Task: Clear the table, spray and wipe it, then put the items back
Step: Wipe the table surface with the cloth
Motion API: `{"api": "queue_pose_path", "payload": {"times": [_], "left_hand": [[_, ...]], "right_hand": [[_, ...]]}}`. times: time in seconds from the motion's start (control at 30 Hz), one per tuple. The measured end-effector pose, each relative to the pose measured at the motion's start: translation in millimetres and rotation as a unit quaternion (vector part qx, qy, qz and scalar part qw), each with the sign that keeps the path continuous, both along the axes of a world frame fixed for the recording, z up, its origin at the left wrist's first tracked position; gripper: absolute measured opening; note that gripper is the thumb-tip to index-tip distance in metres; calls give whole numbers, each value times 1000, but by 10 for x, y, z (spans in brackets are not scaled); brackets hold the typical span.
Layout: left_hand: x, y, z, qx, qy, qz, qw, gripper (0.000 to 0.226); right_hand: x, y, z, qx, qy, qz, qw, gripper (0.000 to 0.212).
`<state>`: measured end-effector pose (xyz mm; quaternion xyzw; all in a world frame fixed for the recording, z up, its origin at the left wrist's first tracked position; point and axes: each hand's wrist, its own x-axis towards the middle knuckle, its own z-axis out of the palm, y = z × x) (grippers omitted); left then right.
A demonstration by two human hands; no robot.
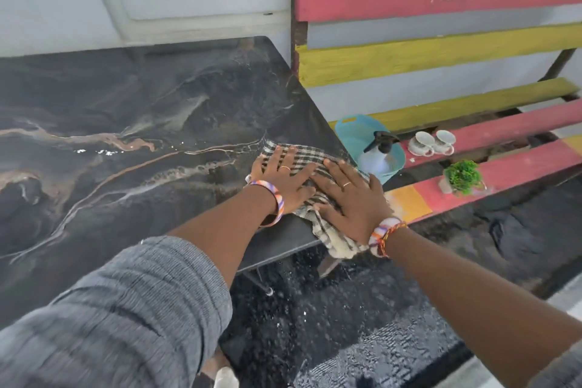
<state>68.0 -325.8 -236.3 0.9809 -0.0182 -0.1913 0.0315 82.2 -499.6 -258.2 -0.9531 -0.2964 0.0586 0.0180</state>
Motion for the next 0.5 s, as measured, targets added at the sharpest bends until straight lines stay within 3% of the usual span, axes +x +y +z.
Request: {"api": "queue_pose_path", "payload": {"times": [0.17, 0.33, 0.43, 0.5], "left_hand": [[-264, -47, 46, -23, -75, 14, 997, 52], [-401, 58, 13, -138, -62, 166, 974, 58], [-265, 298, 12, -124, -36, 193, 973, 55], [-208, 419, 7, -118, -23, 192, 974, 54]], "right_hand": [[-592, 305, -12, 59, -14, -75, 995, 78], [-980, 806, -60, 54, -30, -137, 989, 83], [-1126, 1136, -65, 52, -50, -135, 988, 70], [-1176, 1313, -18, 65, -27, -132, 989, 75]]}}
